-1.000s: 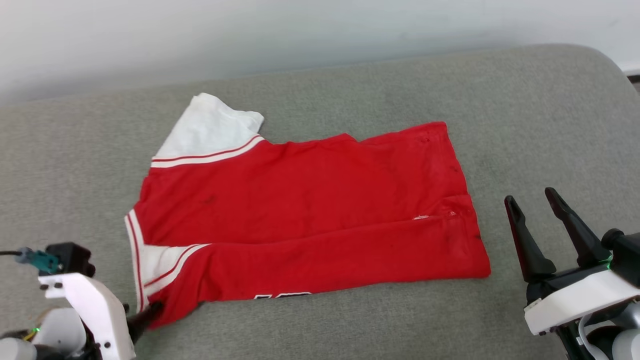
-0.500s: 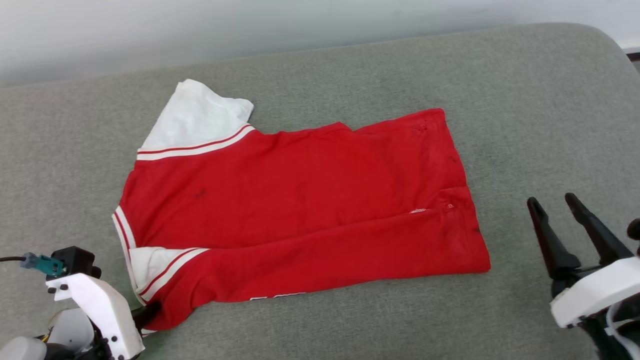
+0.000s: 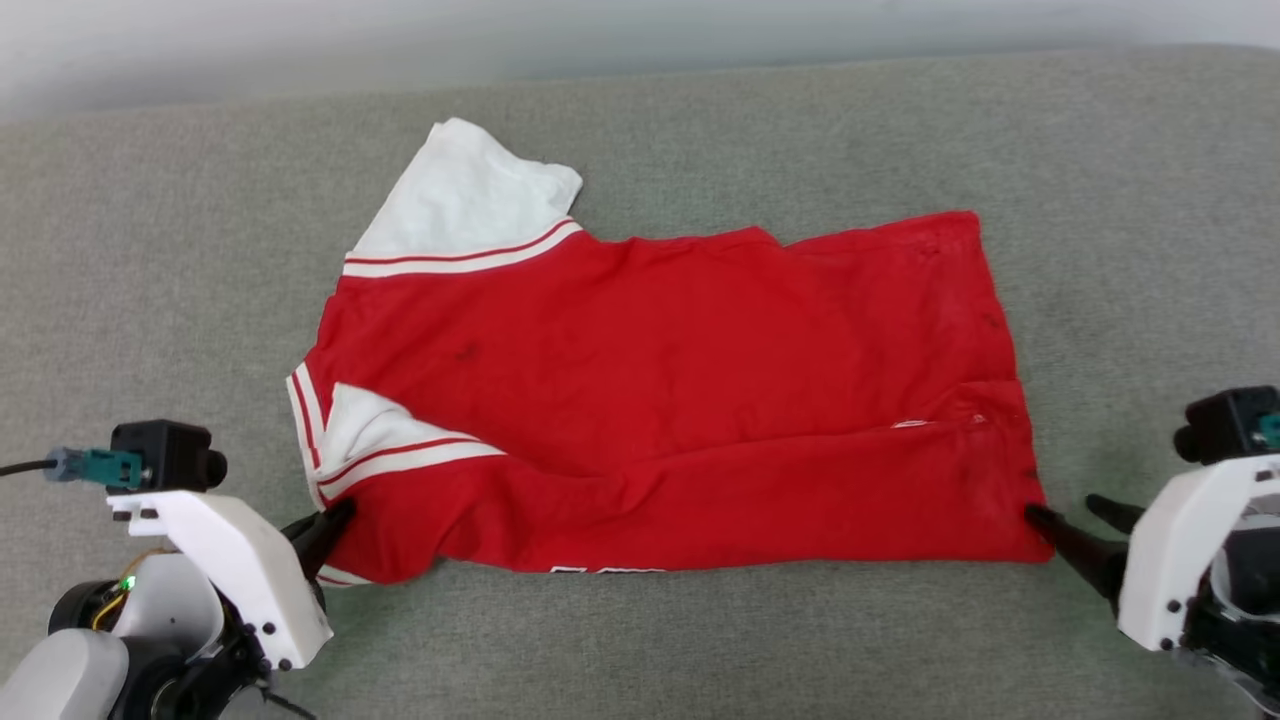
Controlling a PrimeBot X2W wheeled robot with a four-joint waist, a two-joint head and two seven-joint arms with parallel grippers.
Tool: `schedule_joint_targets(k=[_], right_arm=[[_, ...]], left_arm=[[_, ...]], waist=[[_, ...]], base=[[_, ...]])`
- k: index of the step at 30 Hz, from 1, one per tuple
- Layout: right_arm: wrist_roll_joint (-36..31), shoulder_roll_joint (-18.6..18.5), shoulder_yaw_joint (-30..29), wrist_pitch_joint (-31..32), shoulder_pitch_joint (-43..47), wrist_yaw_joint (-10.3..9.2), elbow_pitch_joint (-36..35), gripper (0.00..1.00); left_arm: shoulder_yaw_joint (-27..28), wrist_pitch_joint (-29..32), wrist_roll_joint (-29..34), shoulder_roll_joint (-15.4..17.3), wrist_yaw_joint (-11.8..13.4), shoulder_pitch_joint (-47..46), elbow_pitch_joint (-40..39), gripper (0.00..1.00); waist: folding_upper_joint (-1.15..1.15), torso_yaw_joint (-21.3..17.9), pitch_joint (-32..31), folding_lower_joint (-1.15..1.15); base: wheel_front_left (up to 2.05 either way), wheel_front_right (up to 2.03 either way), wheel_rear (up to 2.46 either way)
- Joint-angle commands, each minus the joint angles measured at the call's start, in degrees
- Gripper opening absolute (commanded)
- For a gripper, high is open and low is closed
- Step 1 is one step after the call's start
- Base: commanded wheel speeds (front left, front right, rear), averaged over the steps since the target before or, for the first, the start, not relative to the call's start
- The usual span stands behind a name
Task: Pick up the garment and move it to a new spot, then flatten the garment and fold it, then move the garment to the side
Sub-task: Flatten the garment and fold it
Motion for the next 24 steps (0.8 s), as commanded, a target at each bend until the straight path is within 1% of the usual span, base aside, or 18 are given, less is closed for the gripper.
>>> schedule_joint_targets(k=[1, 5, 8, 9, 10, 11, 13, 16, 19, 21, 22, 24], right_arm=[[0.06, 0.57, 0.91, 1.02, -1.53, -0.03, 0.97, 1.00], [0.90, 2.38, 2.61, 2.39, -3.81, -0.04, 5.45, 1.00], [1.90, 3.70, 5.03, 4.29, -3.68, -0.04, 9.82, 1.00], [2.39, 4.04, 5.93, 4.71, -3.52, -0.03, 10.83, 0.48], [2.73, 4.21, 6.55, 4.84, -3.54, -0.03, 11.54, 0.16], [3.02, 4.29, 6.99, 4.74, -3.68, -0.03, 12.02, 0.00], [3.53, 3.87, 7.49, 3.94, -4.18, -0.02, 11.84, 0.00], [3.67, 2.08, 7.43, 2.42, -4.89, -0.03, 10.60, 0.00], [3.17, 1.58, 7.58, 1.52, -4.68, -0.02, 8.50, 0.00], [3.35, 0.34, 7.71, 0.95, -4.28, -0.03, 7.62, 0.00], [3.35, 0.34, 7.71, 0.95, -4.28, -0.03, 7.62, 0.00], [3.72, 0.12, 8.19, 0.41, -3.79, -0.02, 6.64, 0.00]], left_arm=[[0.01, -0.02, 0.45, 0.00, 0.58, -0.94, -1.14, 0.00], [-0.39, -0.33, 1.29, -0.46, 1.67, -1.22, -3.21, 0.00], [-0.72, -0.54, 1.43, -0.96, 2.30, -0.43, -3.53, 0.00], [-0.88, -0.57, 1.35, -1.13, 2.39, -0.18, -3.57, 0.00], [-1.05, -0.57, 1.26, -1.32, 2.47, 0.01, -3.45, 0.00], [-1.19, -0.51, 1.14, -1.43, 2.45, 0.27, -3.28, 0.00], [-1.14, -0.63, 1.05, -1.47, 2.39, 0.50, -3.03, 0.00], [-0.88, -1.00, 0.88, -1.51, 2.77, 1.28, -2.82, 0.00], [-0.49, -1.18, 0.75, -1.14, 3.06, 2.31, -2.76, 0.00], [-0.53, -1.02, 0.47, -1.09, 3.29, 3.36, -2.81, 0.00], [-0.53, -1.02, 0.47, -1.09, 3.29, 3.36, -2.81, 0.00], [-0.70, -0.93, 0.42, -0.97, 3.49, 4.77, -2.86, 0.00]], waist=[[0.00, 1.14, 1.41, 0.00], [0.00, 2.15, 2.91, 0.00], [0.00, 2.56, 3.29, 0.00], [0.00, 2.70, 3.34, 0.00], [0.00, 2.78, 3.33, 0.00], [0.00, 2.77, 3.25, 0.00], [0.00, 2.58, 2.84, 0.00], [0.00, 2.26, 1.50, 0.00], [0.00, 1.73, -0.85, 0.00], [0.00, 1.47, -2.85, 0.00], [0.00, 1.47, -2.85, 0.00], [0.00, 1.15, -5.02, 0.00]], base=[[0.00, 0.00, 0.00], [0.00, 0.00, 0.00], [0.00, 0.00, 0.00], [0.00, 0.00, 0.00], [0.00, 0.00, 0.00], [0.00, 0.00, 0.00], [0.00, 0.00, 0.00], [0.00, 0.00, 0.00], [0.00, 0.00, 0.00], [0.00, 0.00, 0.00], [0.00, 0.00, 0.00], [0.00, 0.00, 0.00]])
